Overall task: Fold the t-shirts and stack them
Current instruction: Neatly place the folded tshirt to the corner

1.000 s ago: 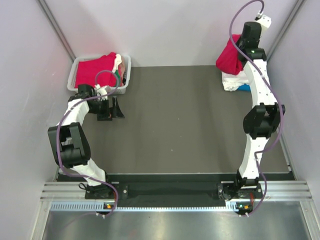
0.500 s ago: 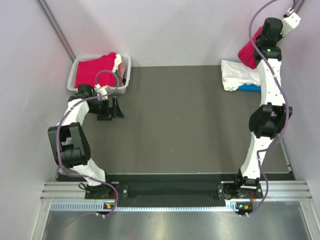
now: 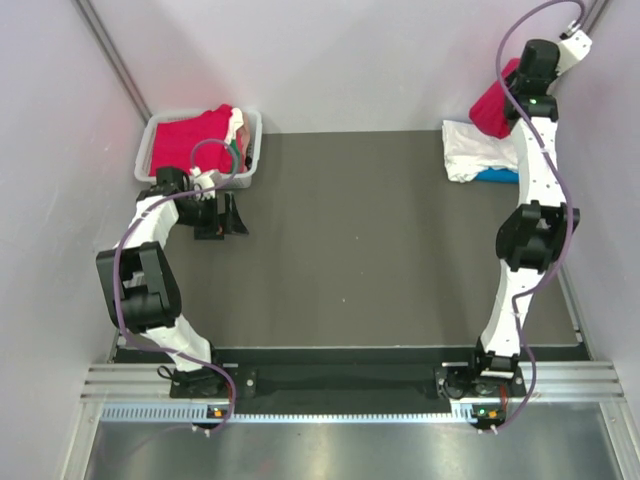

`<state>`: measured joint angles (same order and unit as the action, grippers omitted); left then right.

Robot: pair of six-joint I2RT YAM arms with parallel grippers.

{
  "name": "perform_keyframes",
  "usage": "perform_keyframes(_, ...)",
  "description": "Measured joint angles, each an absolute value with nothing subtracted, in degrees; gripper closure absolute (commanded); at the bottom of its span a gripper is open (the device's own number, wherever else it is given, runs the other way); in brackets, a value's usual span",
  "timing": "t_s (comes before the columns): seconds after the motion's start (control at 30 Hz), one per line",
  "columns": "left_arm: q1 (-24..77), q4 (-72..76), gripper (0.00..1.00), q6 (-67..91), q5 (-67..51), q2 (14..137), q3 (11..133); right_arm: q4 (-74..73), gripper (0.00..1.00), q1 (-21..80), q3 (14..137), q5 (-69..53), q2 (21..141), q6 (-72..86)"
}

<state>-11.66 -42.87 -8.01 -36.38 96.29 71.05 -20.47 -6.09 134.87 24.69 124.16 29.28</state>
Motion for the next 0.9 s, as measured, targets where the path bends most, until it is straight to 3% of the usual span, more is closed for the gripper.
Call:
perform_keyframes(0.63,-11.7,-43.5,0.04,-9.0,-35.7,96.3,71.2,-19.0,1.00,-7.7,133.5,20.7,129.4,31.2)
perform_keyframes(0.9,-11.7,-43.5,0.04,-9.1,-35.7,96.3,71.2,-15.0,1.00,-5.5,124.2,19.8,126.5,31.6)
